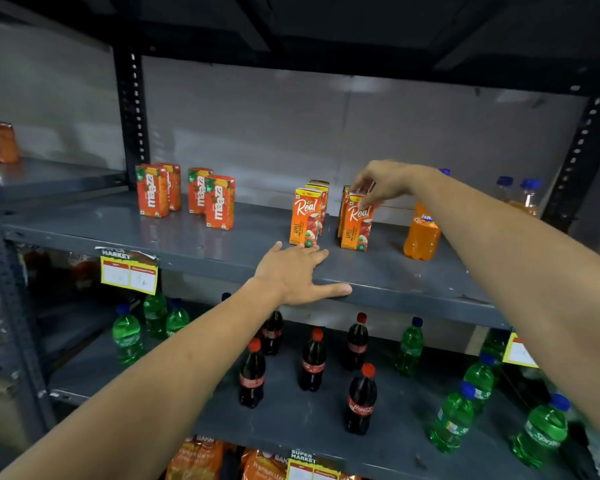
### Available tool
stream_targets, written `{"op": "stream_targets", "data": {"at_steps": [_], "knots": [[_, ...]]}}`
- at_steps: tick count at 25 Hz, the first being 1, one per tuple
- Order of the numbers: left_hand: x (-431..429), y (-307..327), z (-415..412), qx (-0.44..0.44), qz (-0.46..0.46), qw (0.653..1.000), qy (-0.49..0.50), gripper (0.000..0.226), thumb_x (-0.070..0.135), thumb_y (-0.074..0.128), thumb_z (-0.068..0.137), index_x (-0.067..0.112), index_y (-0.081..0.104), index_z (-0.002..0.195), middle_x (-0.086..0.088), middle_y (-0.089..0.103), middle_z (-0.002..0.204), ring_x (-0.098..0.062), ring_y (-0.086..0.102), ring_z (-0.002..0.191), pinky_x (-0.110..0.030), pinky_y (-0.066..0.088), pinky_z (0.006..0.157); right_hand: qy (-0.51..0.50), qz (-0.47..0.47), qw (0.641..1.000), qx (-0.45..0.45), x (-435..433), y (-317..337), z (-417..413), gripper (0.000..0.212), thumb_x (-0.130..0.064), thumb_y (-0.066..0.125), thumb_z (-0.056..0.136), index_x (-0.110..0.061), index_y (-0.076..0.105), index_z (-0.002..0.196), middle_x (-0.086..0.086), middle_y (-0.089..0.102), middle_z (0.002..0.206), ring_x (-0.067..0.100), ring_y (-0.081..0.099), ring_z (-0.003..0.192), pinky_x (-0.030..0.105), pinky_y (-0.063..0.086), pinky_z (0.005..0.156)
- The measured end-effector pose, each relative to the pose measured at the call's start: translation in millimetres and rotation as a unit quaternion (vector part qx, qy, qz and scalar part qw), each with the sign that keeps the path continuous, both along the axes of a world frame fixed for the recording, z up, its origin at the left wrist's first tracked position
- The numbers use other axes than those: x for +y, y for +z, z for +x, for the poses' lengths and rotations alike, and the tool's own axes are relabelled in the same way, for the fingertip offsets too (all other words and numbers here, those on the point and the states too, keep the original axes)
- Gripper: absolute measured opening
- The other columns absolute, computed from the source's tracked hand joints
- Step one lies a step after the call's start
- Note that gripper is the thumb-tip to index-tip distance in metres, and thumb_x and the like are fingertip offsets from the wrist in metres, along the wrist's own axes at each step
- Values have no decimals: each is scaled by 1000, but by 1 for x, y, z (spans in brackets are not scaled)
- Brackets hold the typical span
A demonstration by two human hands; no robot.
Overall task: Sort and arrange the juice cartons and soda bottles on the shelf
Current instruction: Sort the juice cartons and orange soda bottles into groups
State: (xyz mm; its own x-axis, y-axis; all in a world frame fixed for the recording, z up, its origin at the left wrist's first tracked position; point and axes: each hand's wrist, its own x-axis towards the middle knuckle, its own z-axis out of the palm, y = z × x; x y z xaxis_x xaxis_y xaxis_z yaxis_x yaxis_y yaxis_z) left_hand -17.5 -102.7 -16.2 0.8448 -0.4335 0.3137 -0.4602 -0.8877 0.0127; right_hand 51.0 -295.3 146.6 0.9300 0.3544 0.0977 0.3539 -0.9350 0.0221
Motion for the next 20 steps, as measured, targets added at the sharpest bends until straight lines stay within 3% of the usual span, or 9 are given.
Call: {"op": "stream_targets", "data": {"at_steps": [3, 6, 9, 14, 17, 20], "knots": [[15, 0, -1, -13, -4, 1000, -5, 103, 92, 16, 65, 29, 29, 146, 5, 32, 155, -16, 27, 142, -53, 14, 116, -6, 3, 1000, 2, 1, -4, 5, 48, -23, 70, 81, -12, 55, 126, 11, 62, 122, 24, 61, 104, 28, 50, 74], [39, -2, -3, -12, 1, 1000, 13, 95, 88, 19, 70, 31, 28, 146, 4, 31, 156, -17, 25, 143, -54, 12, 116, -1, 7, 1000, -21, 3, -2, 2, 52, -32, 71, 79, -15, 54, 126, 9, 62, 121, 25, 58, 109, 32, 47, 85], [71, -1, -4, 5, -8, 999, 38, 88, 83, 17, 75, 33, 28, 146, 1, 30, 156, -17, 23, 144, -54, 10, 117, 22, 13, 994, -109, 11, -1, -1, 45, -42, 71, 77, -15, 63, 112, 9, 65, 111, 23, 60, 99, 33, 47, 82], [139, 4, 1, 24, -64, 997, 32, 76, 75, 19, 83, 30, 41, 140, 2, 42, 150, -17, 36, 137, -51, 19, 115, 43, 106, 967, -229, 47, -4, -7, 31, -35, 67, 81, -9, 65, 96, 12, 67, 96, 21, 59, 83, 34, 50, 71], [188, 9, 11, 14, -120, 992, 21, 57, 63, 40, 88, 22, 60, 122, -2, 61, 128, -22, 54, 117, -42, 42, 99, 79, 119, 960, -242, 86, -10, -4, 30, -33, 68, 80, -8, 66, 96, 12, 70, 95, 22, 63, 82, 31, 49, 73], [229, 21, 28, -16, -141, 990, 25, 36, 51, 53, 87, 19, 69, 95, -1, 70, 94, -22, 63, 92, -36, 50, 79, 97, 111, 967, -209, 132, -16, 9, 31, -34, 69, 78, -12, 66, 100, 10, 69, 100, 17, 61, 80, 25, 44, 73]]}}
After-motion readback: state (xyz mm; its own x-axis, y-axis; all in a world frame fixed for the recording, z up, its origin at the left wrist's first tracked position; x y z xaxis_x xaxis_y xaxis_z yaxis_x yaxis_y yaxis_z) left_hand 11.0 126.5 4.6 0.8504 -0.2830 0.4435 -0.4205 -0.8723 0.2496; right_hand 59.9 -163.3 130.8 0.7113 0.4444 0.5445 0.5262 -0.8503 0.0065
